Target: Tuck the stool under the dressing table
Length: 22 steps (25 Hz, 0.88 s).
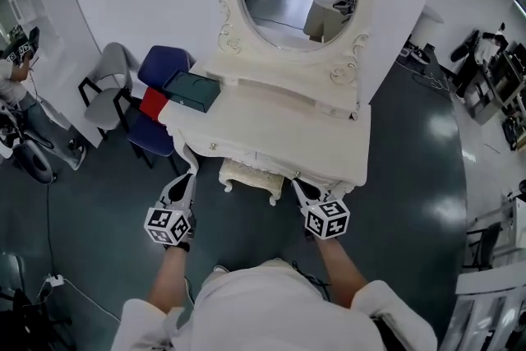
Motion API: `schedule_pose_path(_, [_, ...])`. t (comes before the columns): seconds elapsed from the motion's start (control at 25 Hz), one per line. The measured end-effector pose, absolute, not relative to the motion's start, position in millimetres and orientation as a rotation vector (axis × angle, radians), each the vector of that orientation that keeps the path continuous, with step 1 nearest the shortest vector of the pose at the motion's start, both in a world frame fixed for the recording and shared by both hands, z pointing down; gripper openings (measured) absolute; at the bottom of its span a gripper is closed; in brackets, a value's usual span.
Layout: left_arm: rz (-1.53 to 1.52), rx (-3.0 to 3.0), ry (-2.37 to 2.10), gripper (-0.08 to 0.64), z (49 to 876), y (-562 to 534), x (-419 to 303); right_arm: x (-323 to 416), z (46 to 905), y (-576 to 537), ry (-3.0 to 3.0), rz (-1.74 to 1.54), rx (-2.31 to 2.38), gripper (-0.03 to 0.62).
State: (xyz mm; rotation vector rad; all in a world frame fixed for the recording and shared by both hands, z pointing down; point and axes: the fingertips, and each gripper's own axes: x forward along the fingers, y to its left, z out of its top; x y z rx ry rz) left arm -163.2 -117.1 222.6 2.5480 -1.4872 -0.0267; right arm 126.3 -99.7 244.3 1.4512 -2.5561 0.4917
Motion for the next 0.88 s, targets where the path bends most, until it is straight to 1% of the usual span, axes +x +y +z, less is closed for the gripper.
schedule_pose_path(0.28, [-0.146, 2.624, -1.563, 0.017, 163, -110, -173, 157, 195, -99, -2.573, 0.39, 1.533, 0.0])
schedule_pose_path(0.6, [-0.3, 2.638, -1.708, 0.017, 102, -91, -204, 153, 126, -99, -2.645, 0.207, 1.587, 0.0])
schedule_pose_path(0.88, [-0.376, 2.618, -1.819, 0.017, 67, -61, -226, 175, 89, -87, -2.617, 0.129, 1.705, 0.0])
